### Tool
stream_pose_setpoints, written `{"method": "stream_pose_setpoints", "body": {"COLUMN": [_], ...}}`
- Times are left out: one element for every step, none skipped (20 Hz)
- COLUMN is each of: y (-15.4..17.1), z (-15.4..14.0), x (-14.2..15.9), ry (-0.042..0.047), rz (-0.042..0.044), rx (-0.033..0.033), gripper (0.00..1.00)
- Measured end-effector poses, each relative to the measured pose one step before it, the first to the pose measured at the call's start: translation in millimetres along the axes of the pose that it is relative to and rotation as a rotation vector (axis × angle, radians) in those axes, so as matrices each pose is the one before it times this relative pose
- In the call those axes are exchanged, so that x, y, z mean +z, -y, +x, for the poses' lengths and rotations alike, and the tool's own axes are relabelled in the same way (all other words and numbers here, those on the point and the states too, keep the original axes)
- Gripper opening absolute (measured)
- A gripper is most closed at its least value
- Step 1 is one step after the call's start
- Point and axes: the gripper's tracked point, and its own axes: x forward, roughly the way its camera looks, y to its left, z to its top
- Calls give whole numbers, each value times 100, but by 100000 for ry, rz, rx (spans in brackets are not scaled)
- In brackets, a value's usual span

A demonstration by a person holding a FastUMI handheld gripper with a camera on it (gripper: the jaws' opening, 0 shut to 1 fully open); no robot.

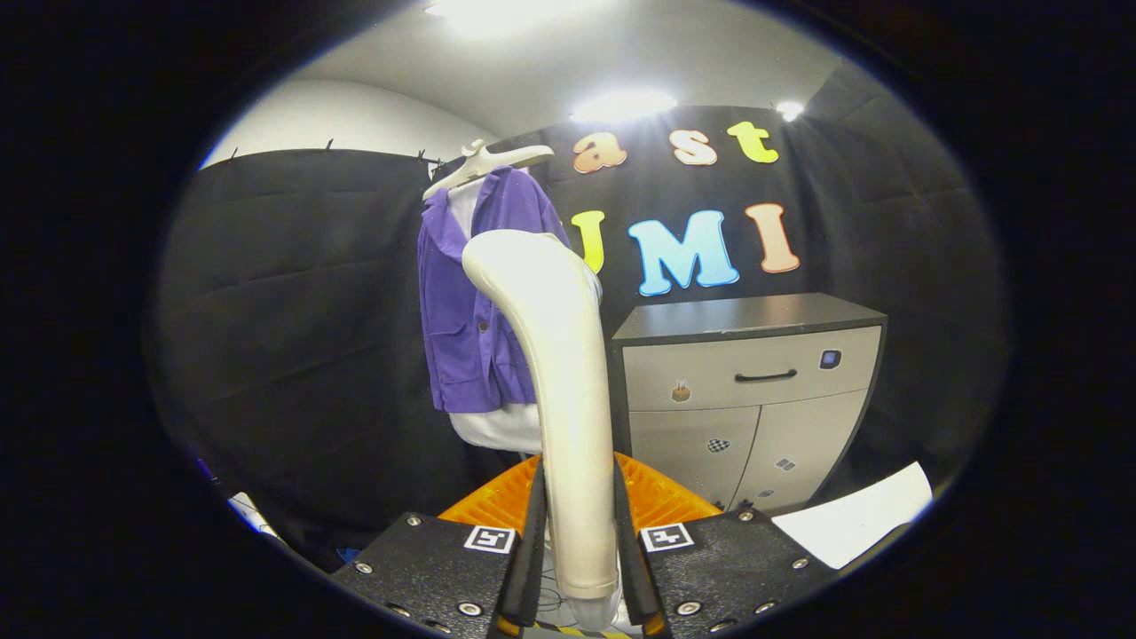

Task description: Iron the clothes twice with a garment steamer, once on the left side and once on the right side.

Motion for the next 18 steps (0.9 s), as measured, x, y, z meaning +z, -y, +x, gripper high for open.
{"method": "stream_pose_setpoints", "body": {"y": [478, 524, 581, 553, 379, 265, 330, 245, 197, 92, 96, 67, -156, -161, -21, 90, 10, 101], "z": [-738, -646, -786, -388, -395, -457, -245, -146, 3, 105, -112, -40, -315, -190, 125, 280, 122, 111], "x": [420, 436, 552, 455, 231, 365, 121, 189, -148, 124, 56, 53, 154, 190, 46, -27, 146, 114], "ry": [718, 1049, 1554, 1328, 1157, 1604, 1231, 684, 505, 866, 707, 406, 236, 490, 315, -125, 224, 32], "rz": [-159, -5, 415, 436, 36, -213, -606, 17, 31, -299, -169, 120, 248, 474, 223, 413, 479, 164], "rx": [-492, -691, -1076, -1454, -1269, -1391, -1535, -1348, -1063, -1047, -775, -862, -580, -563, -471, -488, -354, -505], "gripper": [37, 37, 37, 37, 37, 37, 37, 37, 37, 37, 37, 37, 37, 37, 37, 37, 37, 37]}}
